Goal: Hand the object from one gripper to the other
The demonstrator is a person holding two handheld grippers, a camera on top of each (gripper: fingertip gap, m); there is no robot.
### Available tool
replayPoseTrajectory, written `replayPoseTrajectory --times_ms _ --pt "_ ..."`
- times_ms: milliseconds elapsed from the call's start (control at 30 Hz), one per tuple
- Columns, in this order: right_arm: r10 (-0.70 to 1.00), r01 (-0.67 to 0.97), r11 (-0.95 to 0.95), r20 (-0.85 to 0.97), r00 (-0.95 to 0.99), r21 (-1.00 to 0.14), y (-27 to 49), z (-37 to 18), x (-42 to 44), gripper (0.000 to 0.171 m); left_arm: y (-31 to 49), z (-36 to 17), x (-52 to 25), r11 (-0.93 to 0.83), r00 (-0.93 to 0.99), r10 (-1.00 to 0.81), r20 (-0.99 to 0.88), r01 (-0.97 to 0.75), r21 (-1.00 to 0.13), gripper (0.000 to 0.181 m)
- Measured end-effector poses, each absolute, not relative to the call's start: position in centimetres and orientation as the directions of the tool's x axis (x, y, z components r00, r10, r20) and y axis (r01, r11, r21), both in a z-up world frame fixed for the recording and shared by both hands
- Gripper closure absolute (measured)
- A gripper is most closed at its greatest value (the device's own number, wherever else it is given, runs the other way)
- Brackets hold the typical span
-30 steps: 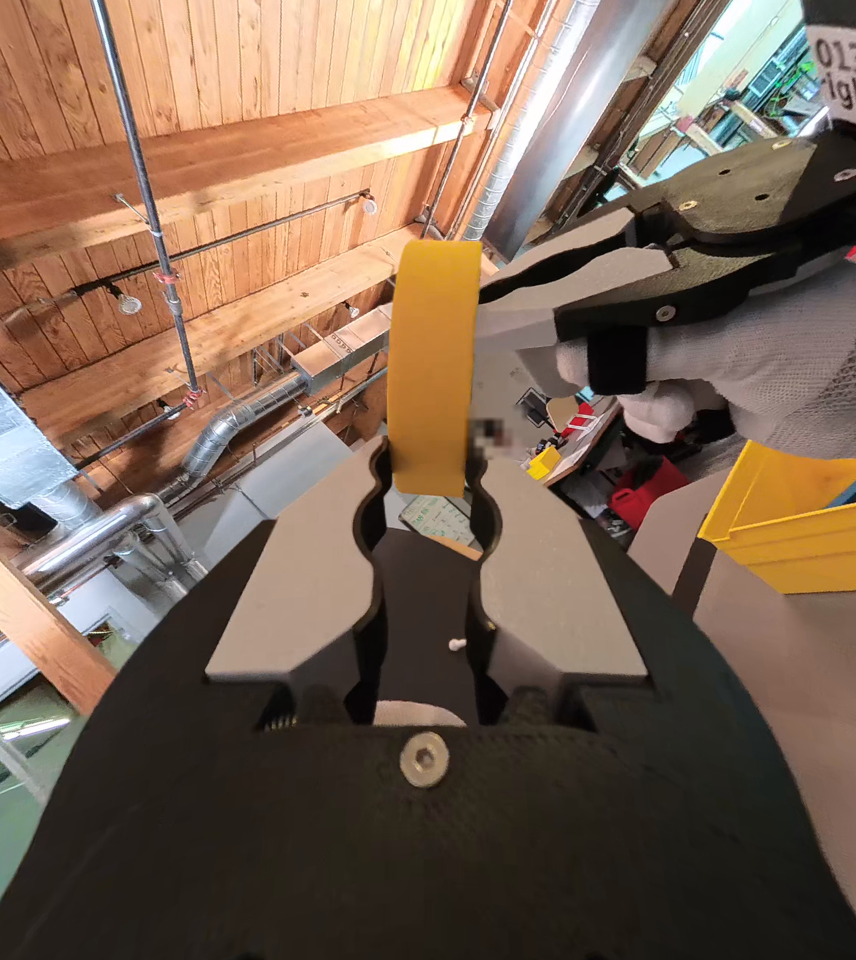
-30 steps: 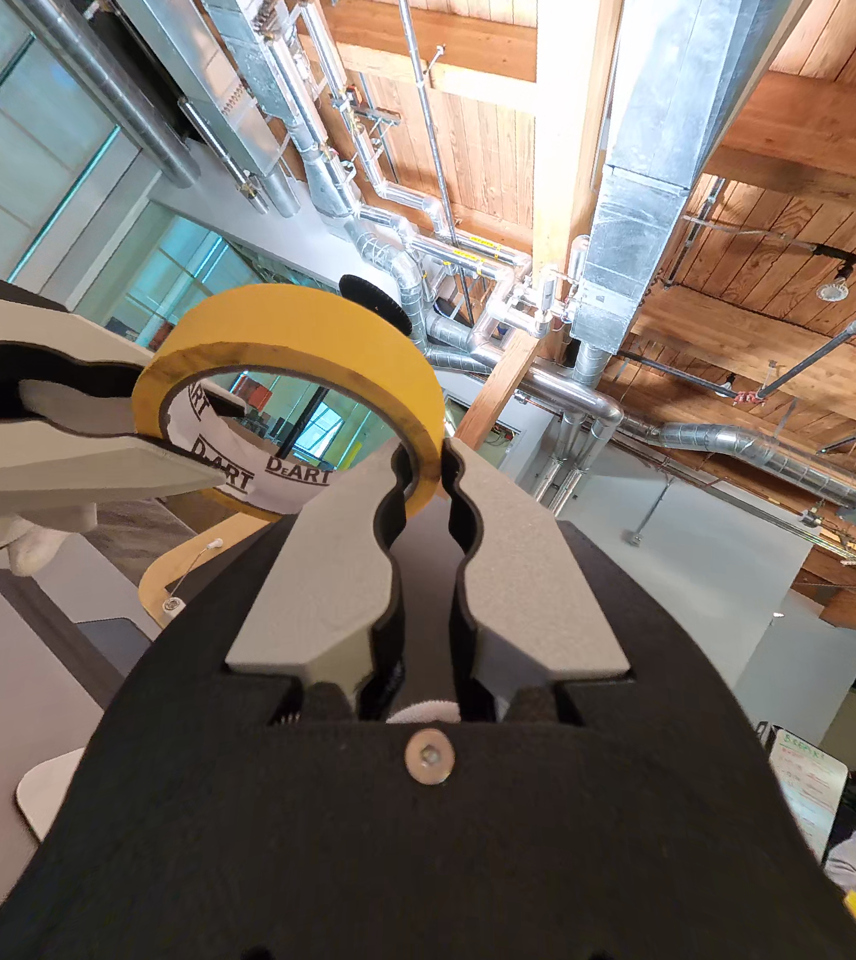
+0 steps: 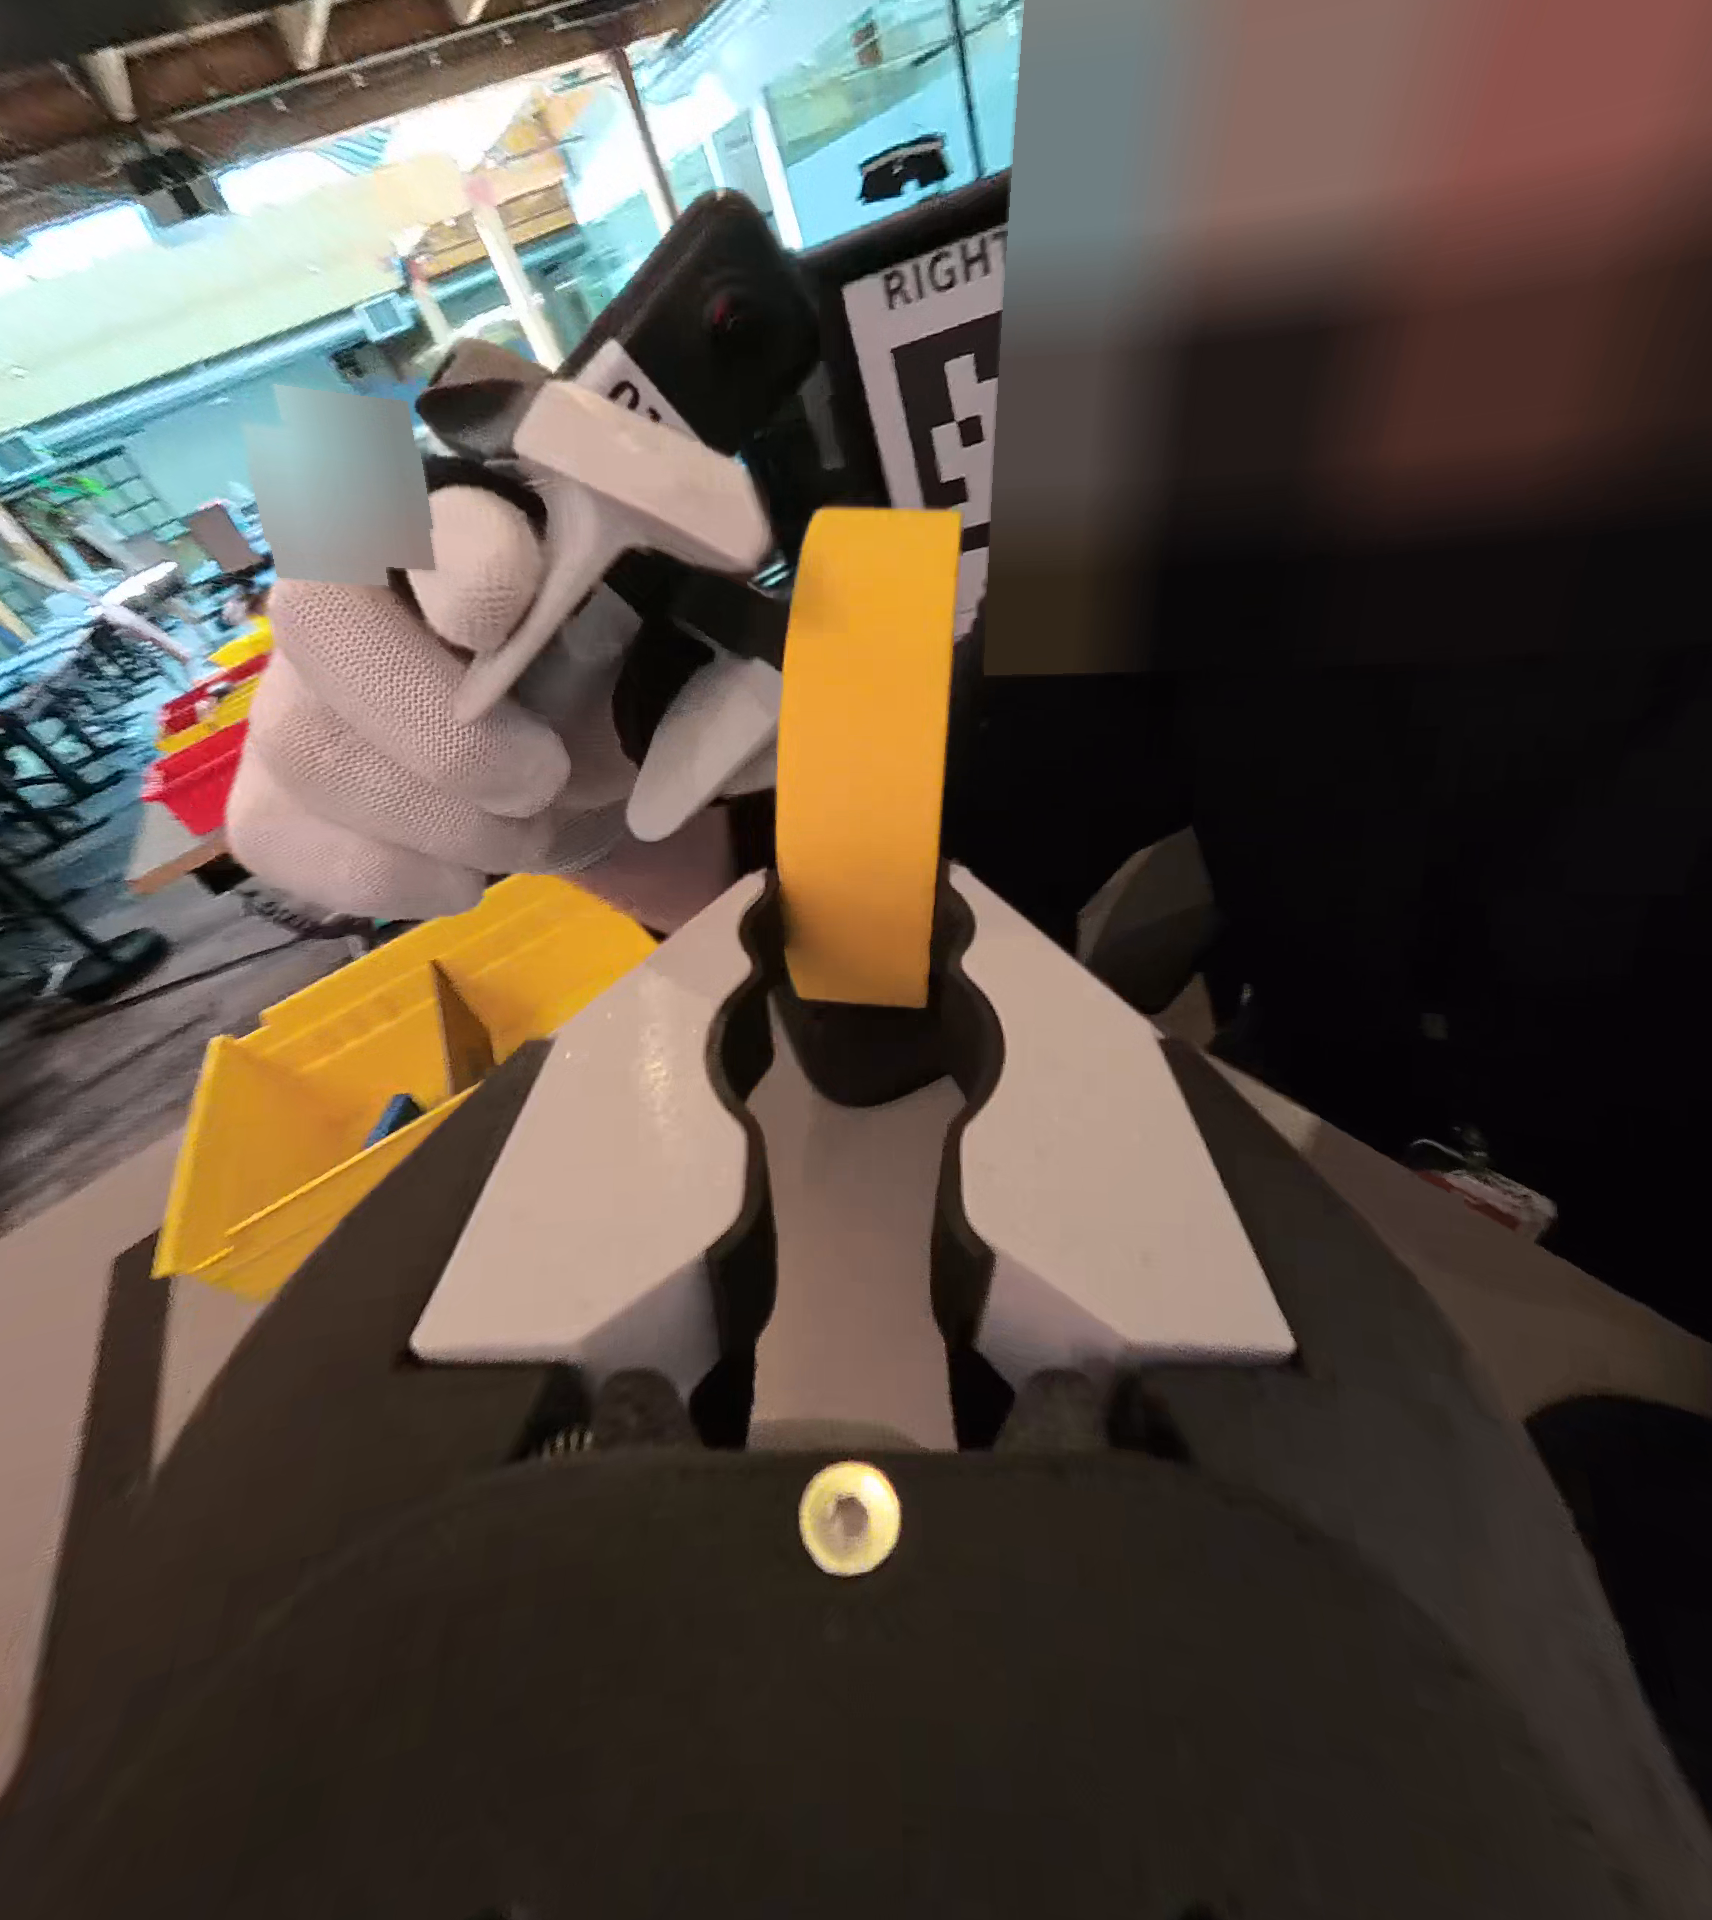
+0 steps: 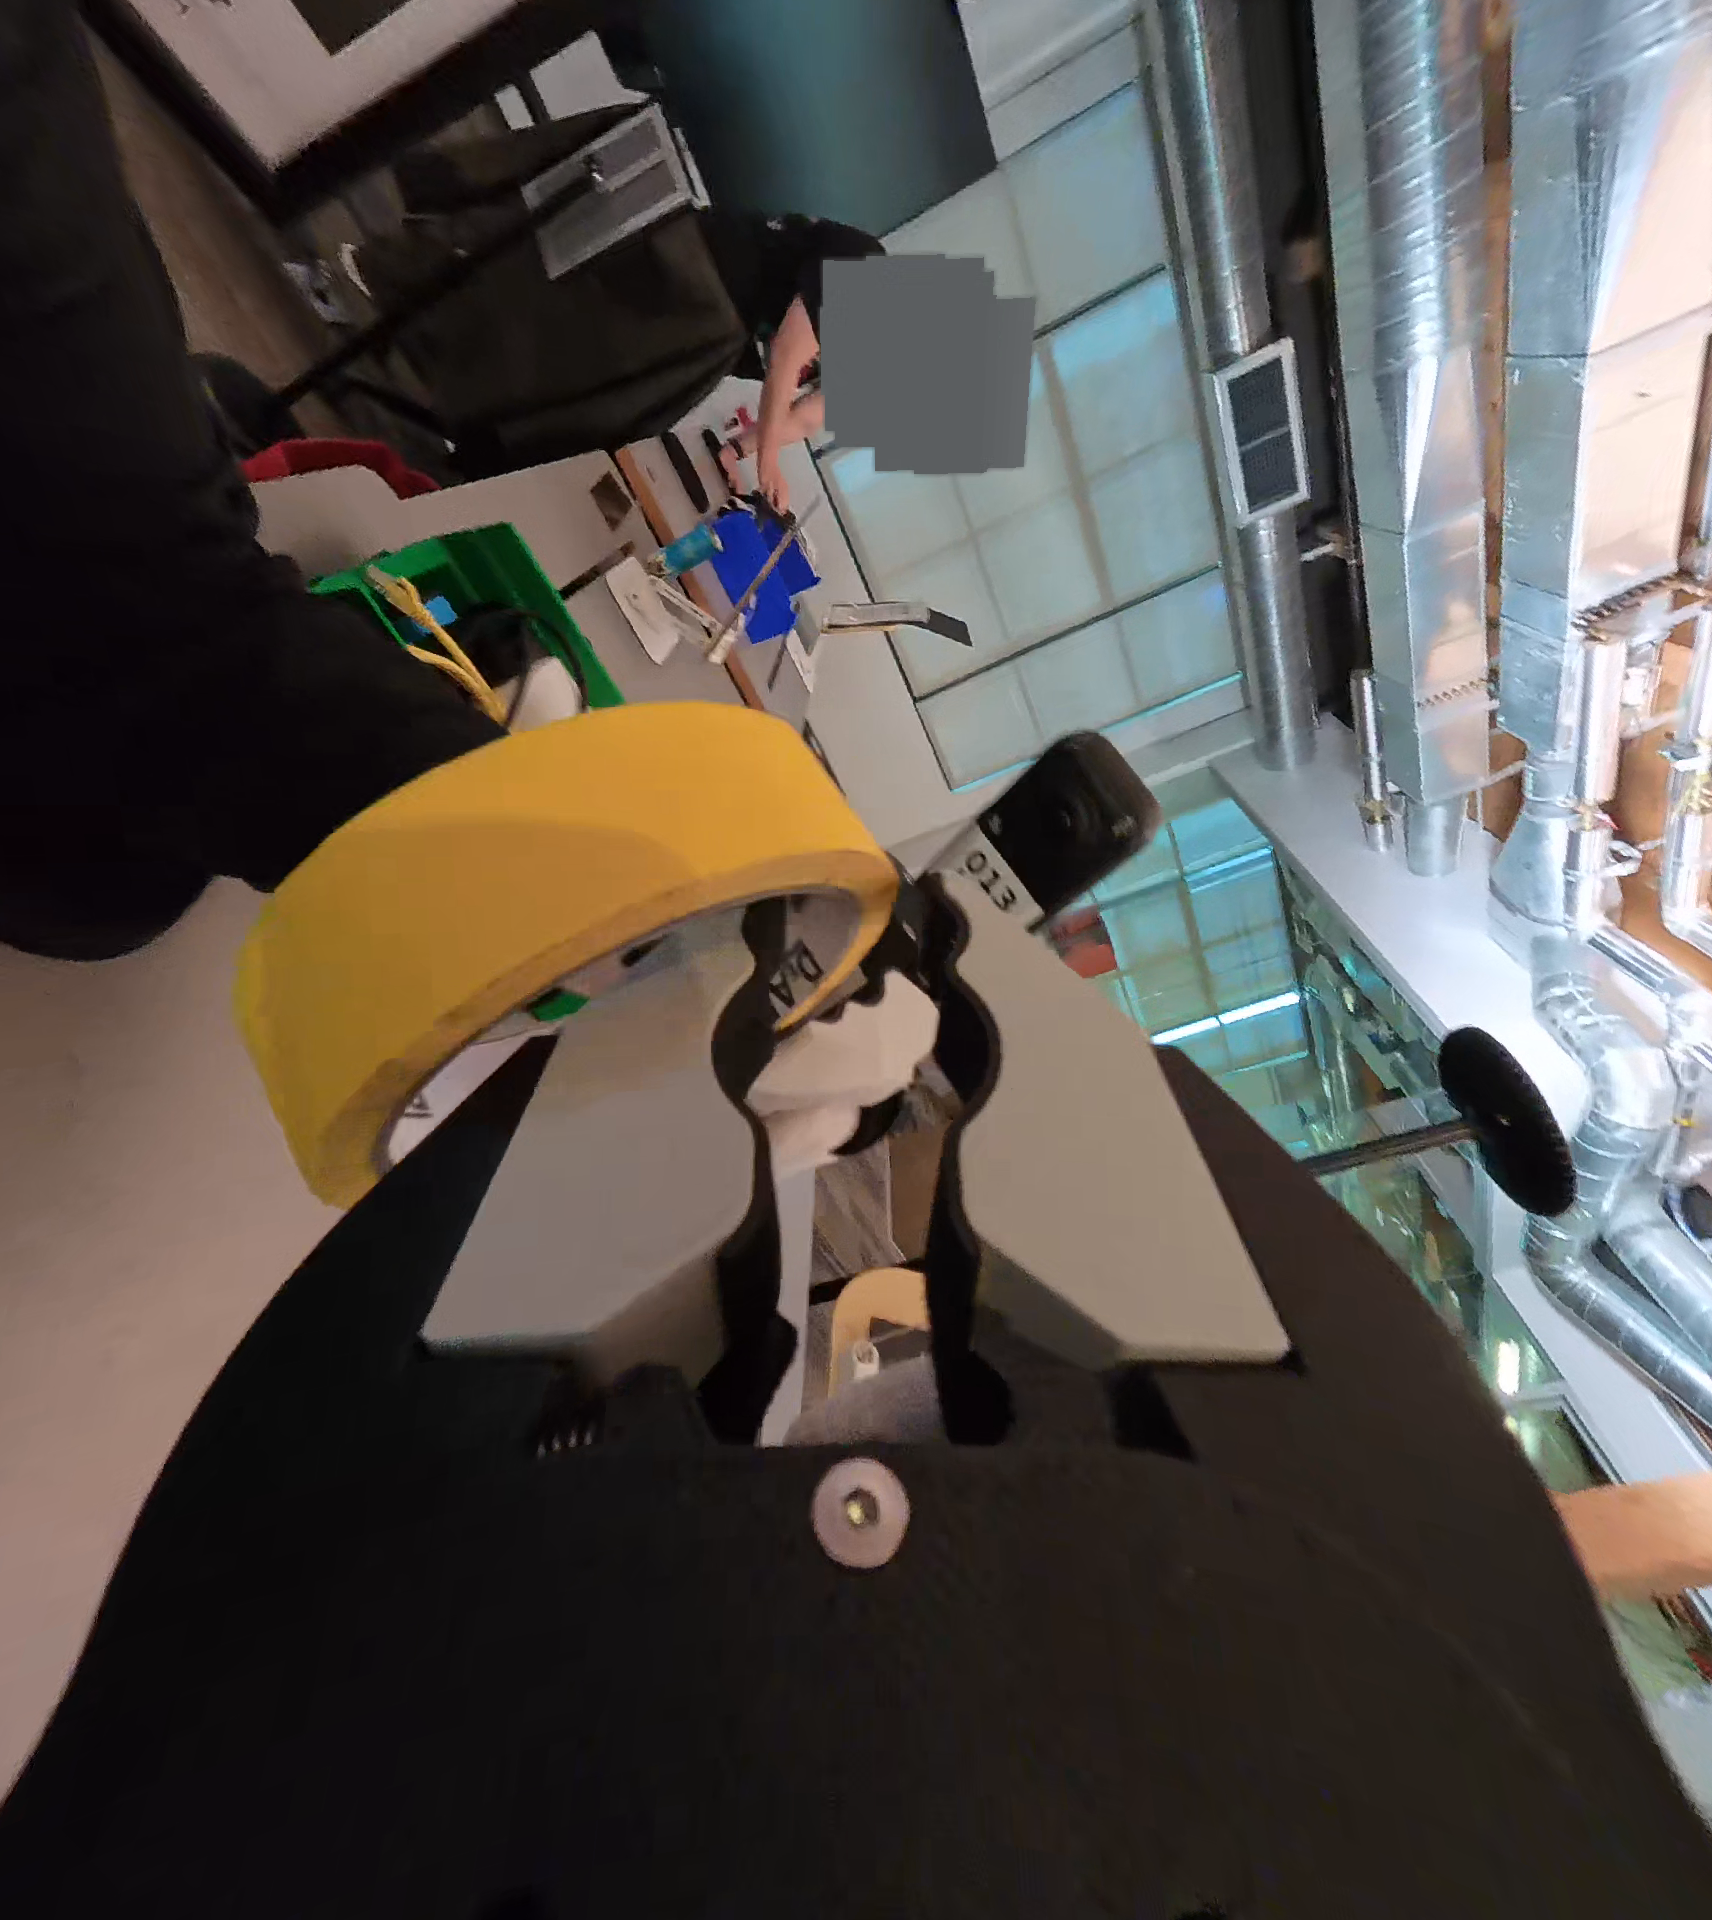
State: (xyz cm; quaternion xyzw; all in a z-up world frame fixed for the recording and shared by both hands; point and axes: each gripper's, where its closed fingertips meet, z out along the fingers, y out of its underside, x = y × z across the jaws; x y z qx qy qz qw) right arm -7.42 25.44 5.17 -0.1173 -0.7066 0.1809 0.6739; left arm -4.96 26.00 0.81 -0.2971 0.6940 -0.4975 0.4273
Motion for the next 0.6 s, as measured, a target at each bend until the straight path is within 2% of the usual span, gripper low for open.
replayPoseTrajectory --times_ms 67,300,467,600 --pt "0.411 -0.111 0.900 0.906 -0.100 -0.421 24.5 4.9 -7.4 0.155 25.5 1.0 -5.0 0.297 -0.498 -0.821 -0.278 0.042 -0.954 0.155" --pt "0.382 -0.109 0.910 0.910 -0.159 -0.401 23.2 3.7 -7.9 0.156 24.2 0.0 -5.1 0.250 -0.602 -0.769 -0.213 0.023 -0.968 0.155" --pt "0.349 -0.086 0.923 0.912 -0.218 -0.374 22.5 2.8 -8.1 0.162 23.8 -1.1 -4.4 0.207 -0.664 -0.732 -0.154 -0.001 -0.978 0.155" --pt "0.371 -0.063 0.921 0.916 -0.150 -0.384 23.6 4.3 -7.5 0.165 24.5 0.3 -3.8 0.189 -0.603 -0.775 -0.189 0.063 -0.980 0.153"
